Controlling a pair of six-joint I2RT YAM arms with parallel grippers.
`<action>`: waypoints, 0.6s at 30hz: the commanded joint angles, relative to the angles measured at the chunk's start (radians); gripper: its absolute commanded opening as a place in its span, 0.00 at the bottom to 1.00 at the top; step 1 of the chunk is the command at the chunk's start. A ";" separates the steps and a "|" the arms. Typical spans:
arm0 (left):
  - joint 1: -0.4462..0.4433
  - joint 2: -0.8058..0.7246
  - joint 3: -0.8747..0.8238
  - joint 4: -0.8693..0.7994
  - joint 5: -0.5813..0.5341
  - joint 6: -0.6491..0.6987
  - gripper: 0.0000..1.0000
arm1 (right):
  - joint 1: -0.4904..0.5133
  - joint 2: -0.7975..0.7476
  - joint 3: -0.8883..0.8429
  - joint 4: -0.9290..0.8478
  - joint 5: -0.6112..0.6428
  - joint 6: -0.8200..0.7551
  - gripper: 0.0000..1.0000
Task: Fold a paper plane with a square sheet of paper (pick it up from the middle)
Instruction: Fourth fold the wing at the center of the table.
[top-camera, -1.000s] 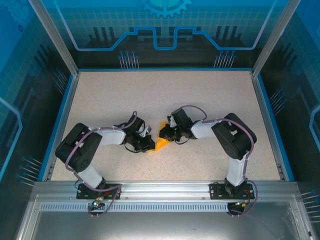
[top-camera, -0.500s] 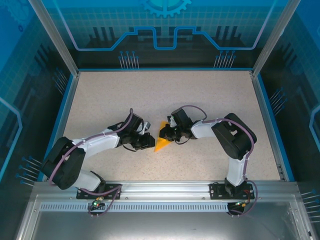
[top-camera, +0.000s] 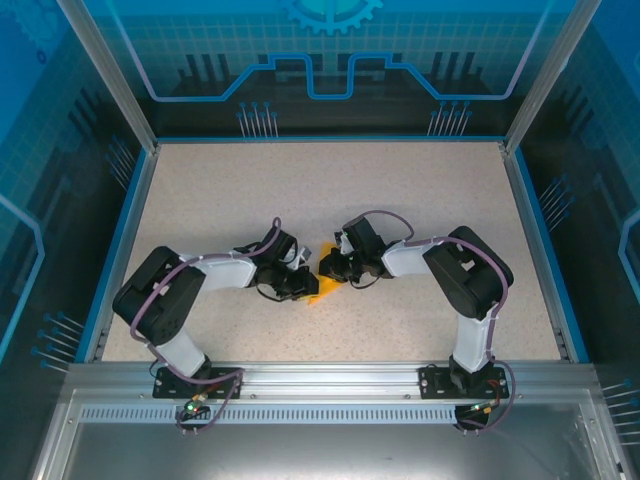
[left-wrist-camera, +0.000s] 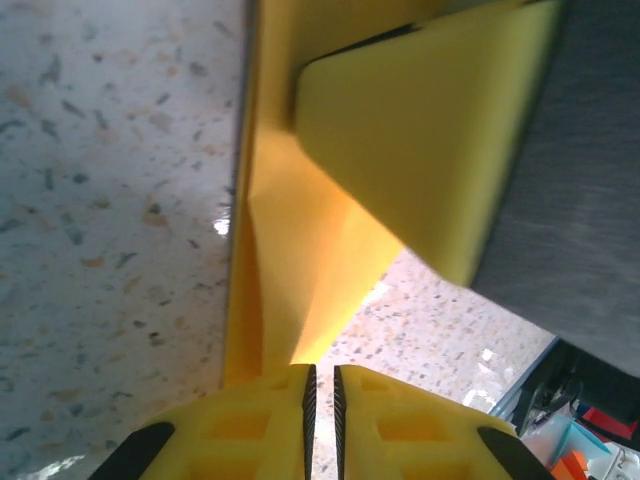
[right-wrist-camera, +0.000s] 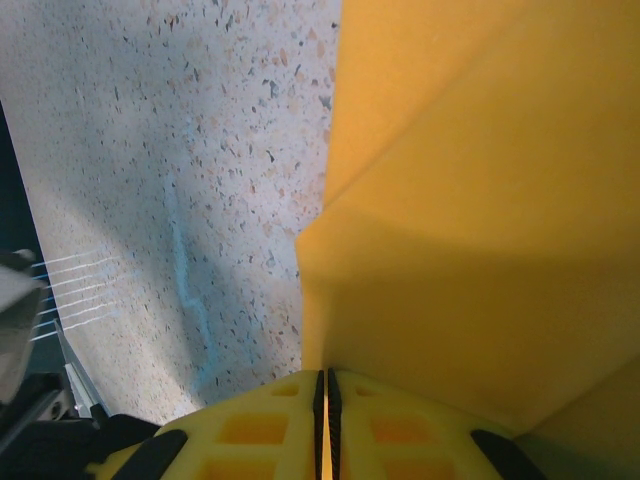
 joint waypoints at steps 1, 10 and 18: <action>-0.005 0.017 -0.021 -0.002 0.023 0.007 0.15 | -0.003 0.051 -0.047 -0.104 0.071 -0.014 0.13; -0.005 0.012 -0.107 -0.080 -0.071 0.041 0.14 | -0.002 0.058 -0.047 -0.107 0.072 -0.018 0.13; -0.006 -0.049 -0.132 -0.150 -0.094 0.056 0.13 | -0.002 0.063 -0.046 -0.107 0.072 -0.018 0.12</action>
